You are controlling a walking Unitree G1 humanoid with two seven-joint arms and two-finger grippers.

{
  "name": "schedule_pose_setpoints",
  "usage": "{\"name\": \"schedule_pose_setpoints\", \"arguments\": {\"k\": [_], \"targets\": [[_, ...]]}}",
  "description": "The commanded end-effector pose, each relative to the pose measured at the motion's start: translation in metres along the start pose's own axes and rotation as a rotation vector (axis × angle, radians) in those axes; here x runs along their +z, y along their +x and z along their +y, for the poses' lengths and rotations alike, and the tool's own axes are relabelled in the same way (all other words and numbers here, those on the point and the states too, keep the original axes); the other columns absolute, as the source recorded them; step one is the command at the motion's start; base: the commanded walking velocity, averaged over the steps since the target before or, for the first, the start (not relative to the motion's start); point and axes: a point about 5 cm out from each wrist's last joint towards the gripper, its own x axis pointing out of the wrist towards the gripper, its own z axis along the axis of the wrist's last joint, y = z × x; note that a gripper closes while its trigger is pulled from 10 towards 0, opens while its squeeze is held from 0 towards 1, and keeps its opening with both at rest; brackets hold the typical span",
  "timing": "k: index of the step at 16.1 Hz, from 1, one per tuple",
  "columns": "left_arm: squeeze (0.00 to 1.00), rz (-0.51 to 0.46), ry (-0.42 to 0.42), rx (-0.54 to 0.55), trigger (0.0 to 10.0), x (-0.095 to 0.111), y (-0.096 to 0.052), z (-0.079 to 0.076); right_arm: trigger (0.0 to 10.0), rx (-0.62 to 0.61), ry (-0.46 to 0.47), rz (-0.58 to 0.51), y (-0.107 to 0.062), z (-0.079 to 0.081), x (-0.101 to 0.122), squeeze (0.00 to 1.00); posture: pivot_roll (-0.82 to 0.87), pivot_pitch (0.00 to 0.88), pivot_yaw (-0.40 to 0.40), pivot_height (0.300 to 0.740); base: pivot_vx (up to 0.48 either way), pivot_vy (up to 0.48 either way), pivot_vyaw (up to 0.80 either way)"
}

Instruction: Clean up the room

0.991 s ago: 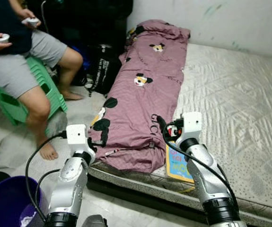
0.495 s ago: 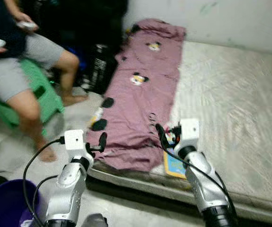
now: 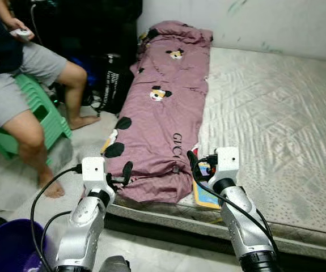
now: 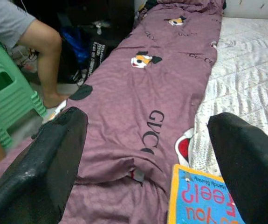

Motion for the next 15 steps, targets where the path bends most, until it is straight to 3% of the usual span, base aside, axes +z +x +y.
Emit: {"name": "schedule_pose_setpoints", "arguments": {"k": [1,6,12,15], "targets": [[0.00,-0.001,0.021,-0.008,10.0,0.0024,-0.0011,0.0005,10.0,-0.030,0.000,-0.034,-0.0017,-0.0027,0.0057,0.00,0.02,0.000,0.041,0.740,0.000,0.000,0.00],[0.00,0.021,0.030,-0.059,10.0,0.0023,0.0028,-0.0056,10.0,-0.067,0.007,-0.033,-0.0093,-0.0069,0.0036,0.00,0.00,0.000,0.062,0.740,0.000,0.000,0.00],[0.00,0.013,0.015,-0.037,10.0,0.0033,-0.0003,-0.0047,10.0,-0.040,0.004,-0.017,-0.0064,-0.0039,0.0045,0.00,0.03,0.000,0.015,0.740,0.000,0.000,-0.66],[0.00,0.005,0.008,-0.022,10.0,0.0048,-0.0012,-0.0043,10.0,-0.017,-0.005,-0.015,-0.0036,-0.0022,0.0063,0.00,0.04,0.000,-0.004,0.740,0.000,-0.080,0.00]]}}
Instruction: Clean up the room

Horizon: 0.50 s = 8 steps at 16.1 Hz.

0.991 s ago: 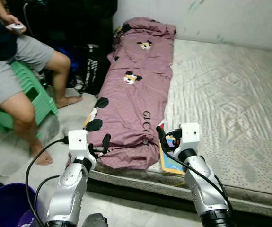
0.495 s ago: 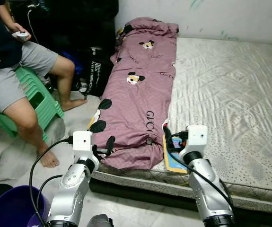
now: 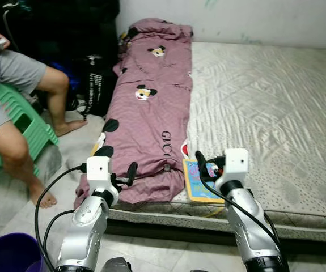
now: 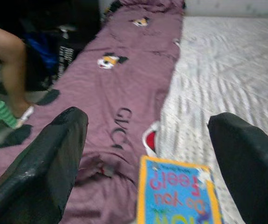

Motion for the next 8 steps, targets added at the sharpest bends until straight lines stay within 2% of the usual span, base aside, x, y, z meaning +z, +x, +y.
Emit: {"name": "schedule_pose_setpoints", "arguments": {"k": [1,8], "targets": [[0.00,-0.004,0.003,0.012,10.0,0.0025,-0.0012,0.0017,10.0,0.013,-0.002,0.002,0.0017,0.0020,0.0020,0.00,0.03,0.000,0.000,0.740,0.000,-0.281,0.00],[0.00,-0.001,0.005,0.001,10.0,0.0031,0.0009,0.0009,10.0,0.008,-0.004,0.000,0.0025,0.0013,0.0028,0.00,0.03,0.000,0.004,0.740,0.000,-0.327,0.00]]}}
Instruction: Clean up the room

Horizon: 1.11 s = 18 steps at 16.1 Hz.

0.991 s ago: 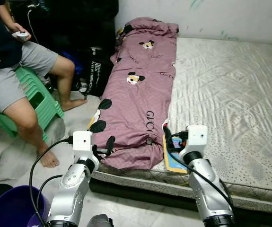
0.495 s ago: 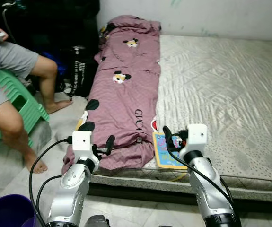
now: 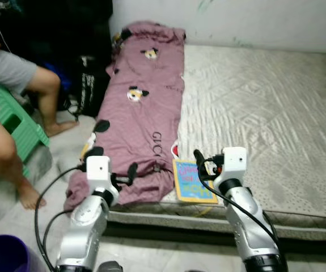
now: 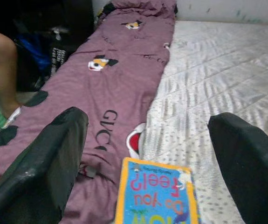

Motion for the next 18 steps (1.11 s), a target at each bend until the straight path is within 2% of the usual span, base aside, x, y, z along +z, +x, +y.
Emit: {"name": "schedule_pose_setpoints", "arguments": {"k": [1,11,15,18], "targets": [[0.00,-0.006,0.004,0.008,10.0,0.0026,0.0003,0.0011,10.0,0.002,-0.006,0.002,0.0015,-0.0013,0.0018,0.00,0.03,0.000,0.003,0.740,0.000,-0.386,0.00],[0.00,-0.011,0.009,0.009,10.0,0.0050,0.0038,0.0019,10.0,0.005,-0.008,-0.001,0.0053,-0.0010,0.0033,0.00,0.03,0.000,0.005,0.740,0.000,-0.372,0.00],[0.00,-0.018,0.014,0.009,10.0,0.0071,0.0037,0.0024,10.0,0.005,-0.007,-0.002,0.0058,-0.0005,0.0036,0.00,0.03,0.000,0.004,0.740,0.000,0.000,0.00],[0.00,-0.018,0.057,0.036,10.0,0.0111,0.0046,0.0054,10.0,0.002,-0.006,-0.003,0.0060,-0.0007,0.0036,0.00,0.03,0.000,0.002,0.740,0.000,0.000,0.00]]}}
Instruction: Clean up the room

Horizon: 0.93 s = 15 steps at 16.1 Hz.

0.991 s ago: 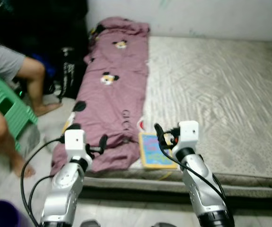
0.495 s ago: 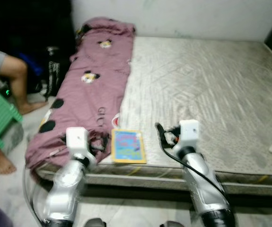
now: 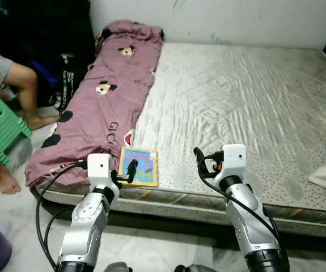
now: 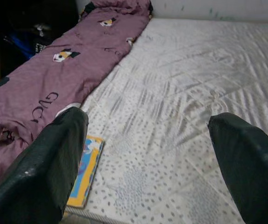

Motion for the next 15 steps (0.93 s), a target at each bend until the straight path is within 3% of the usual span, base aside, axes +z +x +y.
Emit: {"name": "schedule_pose_setpoints", "arguments": {"k": [1,12,15], "targets": [[0.00,-0.028,0.023,0.049,10.0,0.0073,0.0005,0.0073,10.0,0.001,0.003,-0.012,0.0018,0.0010,0.0035,0.00,0.03,0.000,0.001,0.740,0.000,0.000,0.00],[0.00,-0.109,-0.011,-0.002,10.0,0.0158,-0.0023,0.0008,10.0,-0.002,0.002,-0.014,0.0015,0.0002,0.0037,0.00,0.02,0.000,0.003,0.740,0.000,0.000,0.00],[0.00,-0.112,-0.009,-0.007,10.0,0.0157,-0.0024,0.0008,10.0,-0.002,0.004,-0.013,0.0015,0.0002,0.0037,0.00,0.02,0.000,0.003,0.740,0.306,0.000,-0.61]]}}
